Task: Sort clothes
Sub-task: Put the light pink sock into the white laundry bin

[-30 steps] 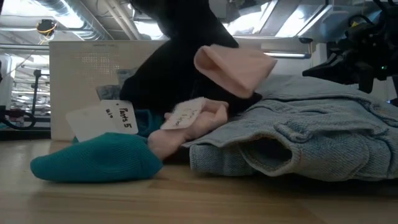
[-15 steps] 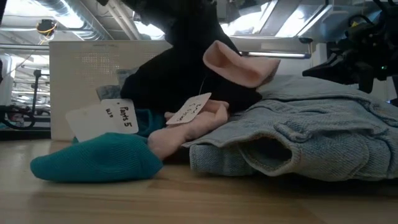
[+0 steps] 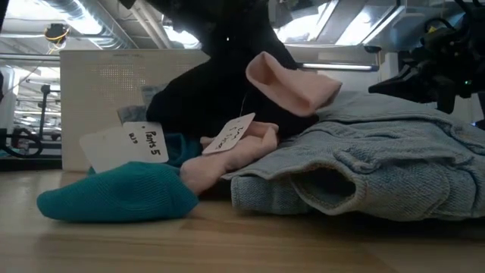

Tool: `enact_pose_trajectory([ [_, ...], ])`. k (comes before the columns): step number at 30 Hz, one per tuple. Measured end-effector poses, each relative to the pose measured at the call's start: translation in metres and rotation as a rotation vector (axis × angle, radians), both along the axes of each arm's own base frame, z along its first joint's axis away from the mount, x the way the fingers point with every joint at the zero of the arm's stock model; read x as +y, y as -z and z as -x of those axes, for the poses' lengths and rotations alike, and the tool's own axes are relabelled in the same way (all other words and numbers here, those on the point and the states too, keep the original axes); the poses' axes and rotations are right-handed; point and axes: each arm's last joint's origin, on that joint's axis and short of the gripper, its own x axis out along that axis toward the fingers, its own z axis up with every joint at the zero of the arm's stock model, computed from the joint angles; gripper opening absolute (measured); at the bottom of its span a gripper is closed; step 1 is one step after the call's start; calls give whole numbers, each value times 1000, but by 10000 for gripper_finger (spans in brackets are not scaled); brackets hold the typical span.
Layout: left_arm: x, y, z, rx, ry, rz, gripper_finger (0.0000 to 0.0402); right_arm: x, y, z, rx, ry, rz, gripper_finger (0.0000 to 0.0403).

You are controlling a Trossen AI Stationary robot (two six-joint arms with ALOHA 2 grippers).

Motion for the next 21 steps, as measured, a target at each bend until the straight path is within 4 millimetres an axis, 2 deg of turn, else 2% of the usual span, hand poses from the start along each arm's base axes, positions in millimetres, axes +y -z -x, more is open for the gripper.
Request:
enact_pose_trajectory([
  [5, -10, -26, 12, -60, 73, -51, 178, 0, 0, 0, -1, 0, 0, 35],
  [10, -29, -53, 30, -140, 158, -71, 178, 0, 0, 0, 0, 0, 0, 35],
  [16, -54, -49, 38, -121, 252, -109, 178, 0, 0, 0, -1, 0, 0, 35],
  [21, -63, -33, 35, -79, 285, -163, 178, 0, 0, 0, -1, 0, 0, 35],
])
